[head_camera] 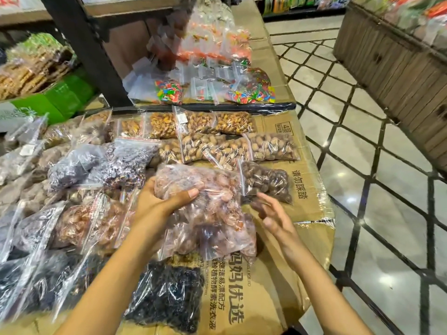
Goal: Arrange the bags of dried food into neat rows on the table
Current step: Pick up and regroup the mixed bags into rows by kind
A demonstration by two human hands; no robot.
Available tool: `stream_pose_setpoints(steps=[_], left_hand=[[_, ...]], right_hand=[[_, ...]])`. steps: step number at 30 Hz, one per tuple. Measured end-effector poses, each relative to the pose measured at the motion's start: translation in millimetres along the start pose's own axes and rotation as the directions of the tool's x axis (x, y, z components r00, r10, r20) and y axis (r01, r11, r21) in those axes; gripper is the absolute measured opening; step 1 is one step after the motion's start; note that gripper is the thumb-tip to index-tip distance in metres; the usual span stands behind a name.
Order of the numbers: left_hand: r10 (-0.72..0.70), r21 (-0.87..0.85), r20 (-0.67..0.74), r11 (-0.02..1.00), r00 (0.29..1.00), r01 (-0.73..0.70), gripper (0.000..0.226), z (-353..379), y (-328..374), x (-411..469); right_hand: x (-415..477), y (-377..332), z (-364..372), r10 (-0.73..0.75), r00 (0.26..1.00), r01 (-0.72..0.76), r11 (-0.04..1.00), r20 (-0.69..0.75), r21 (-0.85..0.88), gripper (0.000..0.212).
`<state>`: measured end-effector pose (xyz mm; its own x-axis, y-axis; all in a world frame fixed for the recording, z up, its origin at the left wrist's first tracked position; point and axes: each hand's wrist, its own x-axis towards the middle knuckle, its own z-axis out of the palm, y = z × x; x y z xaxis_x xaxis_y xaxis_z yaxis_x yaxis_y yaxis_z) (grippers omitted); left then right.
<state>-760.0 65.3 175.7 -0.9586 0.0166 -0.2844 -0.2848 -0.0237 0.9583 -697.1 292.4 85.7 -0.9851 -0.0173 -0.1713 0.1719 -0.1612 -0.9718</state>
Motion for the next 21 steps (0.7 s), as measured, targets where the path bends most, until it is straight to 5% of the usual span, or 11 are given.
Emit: stream_pose_setpoints(steps=[3, 8, 12, 14, 17, 21], left_hand=[[-0.035, 0.021, 0.142, 0.999, 0.989, 0.033, 0.11, 34, -11, -2], [0.025, 0.249, 0.387, 0.96, 0.922, -0.131, 0.052, 83, -13, -11], [0.088, 0.535, 0.291, 0.811, 0.953, -0.238, 0.05, 76, -20, 16], [0.105, 0.734, 0.219, 0.637, 0.97, -0.235, 0.037, 61, -33, 29], [0.157, 0.853, 0.219, 0.448, 0.963, -0.267, 0.042, 45, -50, 37], [0.04, 0.841, 0.16, 0.518, 0.986, -0.157, 0.038, 33, -57, 45]], right_hand=[[1, -15, 0, 0.049, 0.998, -0.057, 0.955, 0.037, 0.291, 0.119], [1, -5, -28, 0.121, 0.983, -0.016, 0.807, -0.139, 0.59, 0.107], [-12, 11, -58, 0.168, 0.97, -0.01, 0.754, -0.177, 0.657, 0.075], [-12, 20, -62, 0.193, 0.955, -0.047, 0.849, -0.226, 0.527, 0.083], [-7, 30, -57, 0.119, 0.94, -0.124, 0.992, -0.321, 0.002, 0.081], [-2, 46, -57, 0.011, 0.931, -0.143, 0.931, -0.364, -0.336, 0.071]])
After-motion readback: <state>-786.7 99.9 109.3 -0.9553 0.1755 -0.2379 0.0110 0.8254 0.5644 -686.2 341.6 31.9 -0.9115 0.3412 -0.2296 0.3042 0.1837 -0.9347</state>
